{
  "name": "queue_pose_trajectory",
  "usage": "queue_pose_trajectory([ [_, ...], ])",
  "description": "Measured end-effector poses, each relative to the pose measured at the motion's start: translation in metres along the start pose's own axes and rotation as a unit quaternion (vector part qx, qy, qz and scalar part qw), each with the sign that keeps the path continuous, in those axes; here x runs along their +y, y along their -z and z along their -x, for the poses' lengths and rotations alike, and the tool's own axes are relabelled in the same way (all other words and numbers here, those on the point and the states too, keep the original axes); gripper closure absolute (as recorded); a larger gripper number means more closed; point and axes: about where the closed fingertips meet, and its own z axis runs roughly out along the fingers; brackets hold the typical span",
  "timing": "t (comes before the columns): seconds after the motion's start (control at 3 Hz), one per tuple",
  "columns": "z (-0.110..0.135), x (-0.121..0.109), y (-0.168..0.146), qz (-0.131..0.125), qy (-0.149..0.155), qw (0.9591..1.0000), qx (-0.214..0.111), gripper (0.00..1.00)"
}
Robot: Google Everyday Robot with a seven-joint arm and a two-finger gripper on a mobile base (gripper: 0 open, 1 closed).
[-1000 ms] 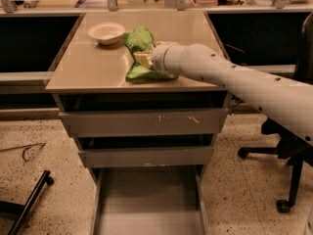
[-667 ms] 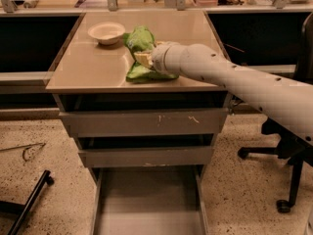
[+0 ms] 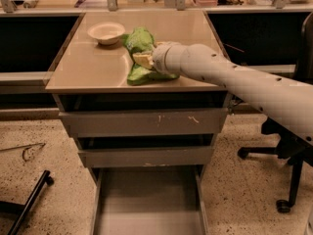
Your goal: Pick green rice chip bag from bottom drawer and place on counter
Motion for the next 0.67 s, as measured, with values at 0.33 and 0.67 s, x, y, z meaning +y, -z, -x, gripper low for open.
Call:
queue_pose_trajectory([
  [0.33, 0.0000, 0.0000, 0.0000, 0.000, 0.000, 1.0000, 0.000, 0.00],
  [0.67, 0.0000, 0.0001, 0.0000, 0.000, 0.000, 1.0000, 0.000, 0.00],
])
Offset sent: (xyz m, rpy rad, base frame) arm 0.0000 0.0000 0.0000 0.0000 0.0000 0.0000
